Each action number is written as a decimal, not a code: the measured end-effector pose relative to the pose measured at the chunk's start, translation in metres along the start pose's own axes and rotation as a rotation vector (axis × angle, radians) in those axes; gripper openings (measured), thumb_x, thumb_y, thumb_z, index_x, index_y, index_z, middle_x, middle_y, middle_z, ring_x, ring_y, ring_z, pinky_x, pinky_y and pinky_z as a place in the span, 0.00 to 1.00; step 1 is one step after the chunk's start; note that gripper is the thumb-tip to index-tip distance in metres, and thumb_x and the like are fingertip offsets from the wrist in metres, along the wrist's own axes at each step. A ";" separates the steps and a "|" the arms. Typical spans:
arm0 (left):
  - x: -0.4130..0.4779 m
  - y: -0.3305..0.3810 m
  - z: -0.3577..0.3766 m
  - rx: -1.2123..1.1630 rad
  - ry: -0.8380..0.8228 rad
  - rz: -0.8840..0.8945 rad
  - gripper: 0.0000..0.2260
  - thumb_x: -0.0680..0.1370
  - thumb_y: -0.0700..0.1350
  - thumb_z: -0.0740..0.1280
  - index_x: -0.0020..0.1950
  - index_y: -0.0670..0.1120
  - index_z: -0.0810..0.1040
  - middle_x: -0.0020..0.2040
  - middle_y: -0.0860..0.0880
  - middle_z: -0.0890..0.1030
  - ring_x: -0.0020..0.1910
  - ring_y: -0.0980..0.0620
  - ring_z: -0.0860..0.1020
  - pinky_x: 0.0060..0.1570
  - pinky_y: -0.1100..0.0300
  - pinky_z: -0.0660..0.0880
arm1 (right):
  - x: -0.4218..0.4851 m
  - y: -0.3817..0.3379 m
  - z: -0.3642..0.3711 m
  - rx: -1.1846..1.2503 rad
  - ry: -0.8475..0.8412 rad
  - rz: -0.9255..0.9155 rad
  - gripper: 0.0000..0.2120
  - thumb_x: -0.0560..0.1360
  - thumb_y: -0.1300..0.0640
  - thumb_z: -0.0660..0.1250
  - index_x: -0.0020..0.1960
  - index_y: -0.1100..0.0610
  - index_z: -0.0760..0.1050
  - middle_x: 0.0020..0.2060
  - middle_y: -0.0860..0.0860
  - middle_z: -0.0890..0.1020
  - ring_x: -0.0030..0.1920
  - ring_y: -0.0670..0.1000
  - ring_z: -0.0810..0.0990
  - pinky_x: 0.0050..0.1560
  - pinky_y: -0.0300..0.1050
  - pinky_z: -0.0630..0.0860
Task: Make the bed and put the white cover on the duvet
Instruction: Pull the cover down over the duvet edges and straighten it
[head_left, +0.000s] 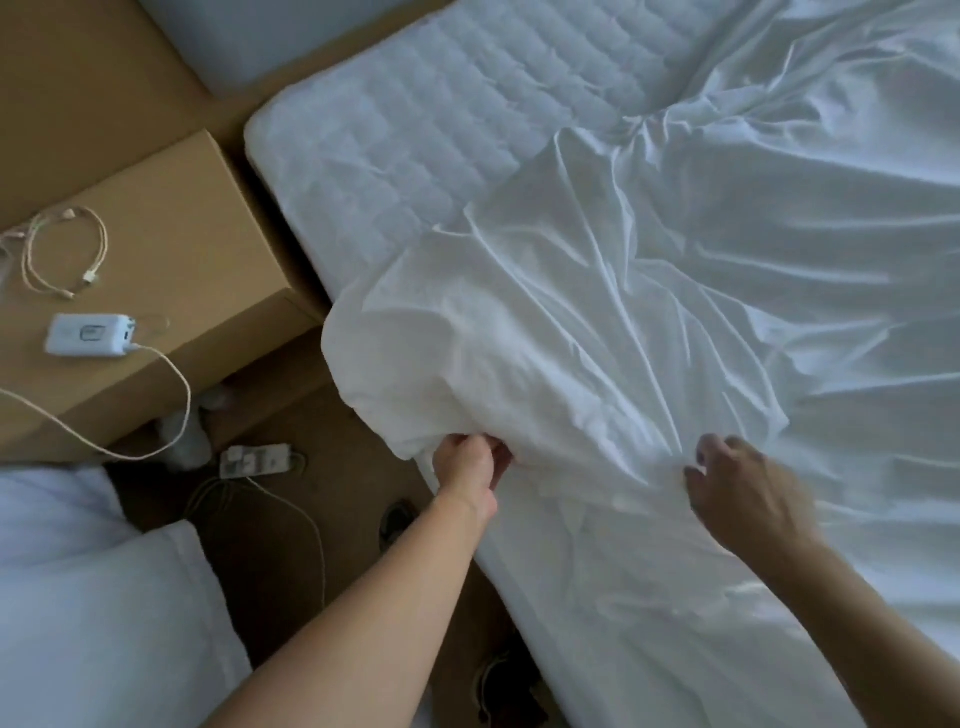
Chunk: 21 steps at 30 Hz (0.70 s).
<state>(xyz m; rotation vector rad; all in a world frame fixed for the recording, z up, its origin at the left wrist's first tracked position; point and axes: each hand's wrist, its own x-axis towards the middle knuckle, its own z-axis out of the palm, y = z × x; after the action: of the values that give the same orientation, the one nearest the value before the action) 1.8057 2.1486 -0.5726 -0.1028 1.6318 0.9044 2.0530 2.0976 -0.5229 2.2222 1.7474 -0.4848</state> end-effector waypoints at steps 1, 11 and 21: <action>0.000 -0.008 0.001 0.078 0.008 0.037 0.10 0.76 0.30 0.66 0.53 0.41 0.81 0.47 0.41 0.84 0.43 0.44 0.82 0.39 0.55 0.83 | 0.012 -0.022 -0.012 0.090 0.161 -0.067 0.11 0.78 0.49 0.66 0.52 0.57 0.77 0.46 0.57 0.80 0.45 0.63 0.82 0.45 0.52 0.76; -0.004 0.026 -0.015 0.659 0.287 0.716 0.12 0.76 0.48 0.72 0.53 0.49 0.72 0.52 0.52 0.76 0.49 0.51 0.78 0.48 0.56 0.78 | 0.141 -0.143 -0.014 0.541 -0.086 -0.071 0.08 0.78 0.48 0.68 0.46 0.52 0.77 0.46 0.57 0.82 0.48 0.61 0.79 0.46 0.47 0.71; 0.089 0.144 0.014 1.330 0.277 0.410 0.27 0.76 0.57 0.73 0.71 0.51 0.68 0.68 0.44 0.70 0.68 0.40 0.69 0.65 0.46 0.68 | 0.112 -0.058 -0.018 0.595 0.028 0.019 0.12 0.81 0.51 0.64 0.43 0.58 0.73 0.33 0.53 0.75 0.37 0.60 0.75 0.38 0.50 0.69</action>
<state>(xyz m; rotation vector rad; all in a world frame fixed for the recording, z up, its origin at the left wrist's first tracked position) 1.7155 2.2924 -0.5784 1.0858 2.2509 -0.0715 2.0220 2.2176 -0.5544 2.6272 1.7575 -1.0929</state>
